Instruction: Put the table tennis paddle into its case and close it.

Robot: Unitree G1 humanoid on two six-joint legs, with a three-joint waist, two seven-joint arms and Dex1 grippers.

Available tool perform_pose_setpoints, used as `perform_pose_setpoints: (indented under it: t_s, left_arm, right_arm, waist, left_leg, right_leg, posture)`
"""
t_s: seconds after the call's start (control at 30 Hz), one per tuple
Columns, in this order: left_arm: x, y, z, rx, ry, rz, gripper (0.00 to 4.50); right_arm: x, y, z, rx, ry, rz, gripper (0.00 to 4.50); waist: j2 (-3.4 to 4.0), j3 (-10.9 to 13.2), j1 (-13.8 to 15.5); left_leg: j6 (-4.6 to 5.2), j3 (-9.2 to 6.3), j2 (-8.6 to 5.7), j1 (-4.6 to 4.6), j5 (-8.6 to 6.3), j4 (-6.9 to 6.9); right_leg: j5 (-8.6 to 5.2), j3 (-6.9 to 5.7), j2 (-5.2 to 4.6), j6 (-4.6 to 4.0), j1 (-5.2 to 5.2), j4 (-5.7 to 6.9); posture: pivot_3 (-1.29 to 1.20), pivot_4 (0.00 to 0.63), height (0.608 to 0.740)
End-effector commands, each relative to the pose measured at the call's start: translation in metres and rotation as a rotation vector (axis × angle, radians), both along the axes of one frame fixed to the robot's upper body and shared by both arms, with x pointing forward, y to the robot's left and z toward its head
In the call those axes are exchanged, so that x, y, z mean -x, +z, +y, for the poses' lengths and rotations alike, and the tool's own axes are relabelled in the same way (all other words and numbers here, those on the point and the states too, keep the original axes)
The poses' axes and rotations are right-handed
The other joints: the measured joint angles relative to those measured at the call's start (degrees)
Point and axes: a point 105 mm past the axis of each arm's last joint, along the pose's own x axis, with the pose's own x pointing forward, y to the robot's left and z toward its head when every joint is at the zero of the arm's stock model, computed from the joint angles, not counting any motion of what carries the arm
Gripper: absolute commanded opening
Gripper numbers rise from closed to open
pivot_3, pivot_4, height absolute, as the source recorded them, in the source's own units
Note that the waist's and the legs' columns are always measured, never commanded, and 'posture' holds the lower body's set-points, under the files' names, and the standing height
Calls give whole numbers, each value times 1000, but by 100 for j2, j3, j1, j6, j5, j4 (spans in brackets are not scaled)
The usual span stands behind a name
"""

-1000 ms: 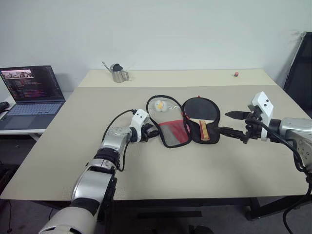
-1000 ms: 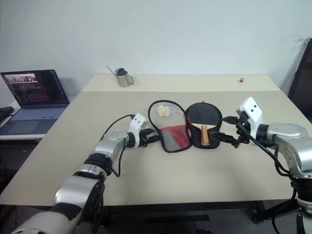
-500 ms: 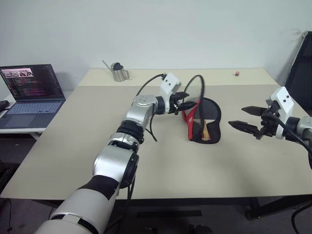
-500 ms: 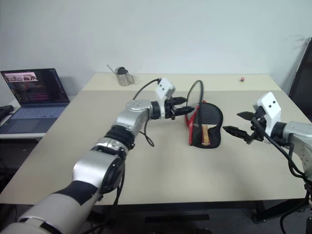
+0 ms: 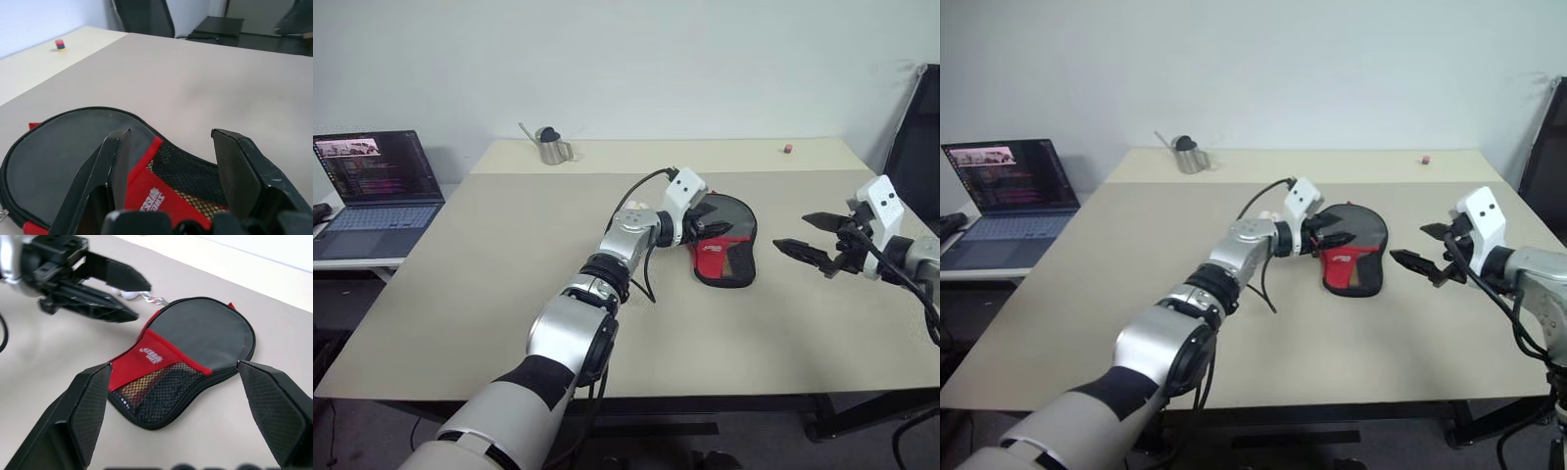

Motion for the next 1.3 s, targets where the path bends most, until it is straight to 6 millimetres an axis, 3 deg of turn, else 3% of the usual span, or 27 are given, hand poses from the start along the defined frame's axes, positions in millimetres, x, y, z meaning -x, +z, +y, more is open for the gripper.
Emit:
perform_pose_setpoints:
  t_s: [0.03,0.23,0.4,0.67,1.3]
  left_arm:
    - [6,19,29,44,-74,-85,2837]
    - [15,18,87,40,-44,-96,2837]
    - [26,24,116,57,34,-102,2837]
    - [42,27,124,72,78,-97,2837]
    - [38,22,129,62,122,-82,2837]
  right_arm:
    - [-18,-1,1,-25,-59,-10,4455]
    - [-57,-19,-1,-83,-147,55,4455]
    - [-87,-32,-1,-130,-220,107,4455]
    - [-111,-60,-1,-120,-282,190,4455]
    - [-115,-110,50,-80,-171,312,4455]
  waist:
    - [2,0,-23]
    - [5,-2,-61]
    - [5,-2,-21]
    - [5,-2,-1]
    - [12,-7,-245]
  left_leg:
    - [-1,1,2,4,0,-1]
    - [-1,2,2,2,1,5]
    - [-2,-5,1,-6,1,3]
    - [-4,-1,1,-7,1,3]
    - [-5,3,4,-2,2,5]
  right_leg:
    - [1,4,3,-1,0,3]
    - [2,10,4,-3,-7,8]
    - [3,7,1,-4,-15,5]
    - [3,9,0,-5,-17,5]
    - [5,15,2,-8,-18,13]
  posture:
    - [0,150,740]
    - [0,150,740]
    - [0,150,740]
    - [0,150,740]
    - [0,150,740]
